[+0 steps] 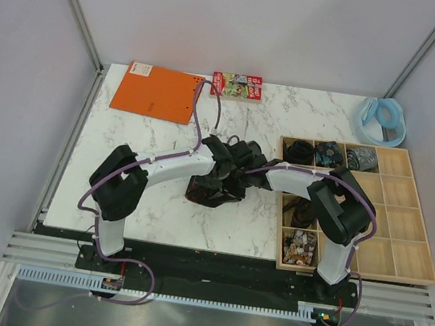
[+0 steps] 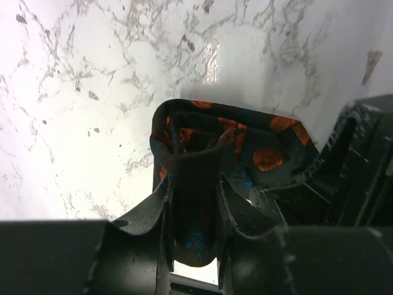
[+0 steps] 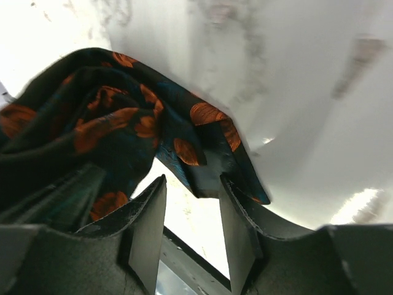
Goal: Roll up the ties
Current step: Roll the tie at the center of the board.
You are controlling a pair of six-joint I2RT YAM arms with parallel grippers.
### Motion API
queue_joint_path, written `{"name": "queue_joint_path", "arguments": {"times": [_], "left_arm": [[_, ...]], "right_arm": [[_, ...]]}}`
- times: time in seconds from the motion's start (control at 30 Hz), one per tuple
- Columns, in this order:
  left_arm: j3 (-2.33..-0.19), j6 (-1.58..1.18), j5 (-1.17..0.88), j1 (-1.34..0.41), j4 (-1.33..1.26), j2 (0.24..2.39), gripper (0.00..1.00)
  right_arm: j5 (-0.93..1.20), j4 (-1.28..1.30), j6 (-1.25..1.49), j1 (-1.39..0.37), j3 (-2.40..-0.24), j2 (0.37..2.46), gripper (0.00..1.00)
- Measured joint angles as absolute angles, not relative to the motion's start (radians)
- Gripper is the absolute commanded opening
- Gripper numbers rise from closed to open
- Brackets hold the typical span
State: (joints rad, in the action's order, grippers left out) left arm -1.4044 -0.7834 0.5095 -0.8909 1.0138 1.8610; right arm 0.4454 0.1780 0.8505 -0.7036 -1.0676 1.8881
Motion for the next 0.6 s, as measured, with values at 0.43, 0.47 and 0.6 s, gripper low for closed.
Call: {"name": "queue_joint_path", "arguments": {"times": [0.43, 0.47, 0.6], "left_arm": [[-1.398, -0.789, 0.675, -0.9, 1.067, 1.896, 0.06], [-1.387, -0.788, 0.689, -0.901, 1.071, 1.897, 0.06], [-1.367, -0.788, 0.731, -0.904, 1.076, 1.897, 0.06]], "right_arm": [[0.401, 0.289, 0.788, -0.65, -1.023, 1.811, 0.54], [0.398, 0.295, 0.785, -0.646, -1.023, 1.805, 0.55], [0.388, 0.321, 0.769, -0.631, -1.021, 1.778, 0.56]]}}
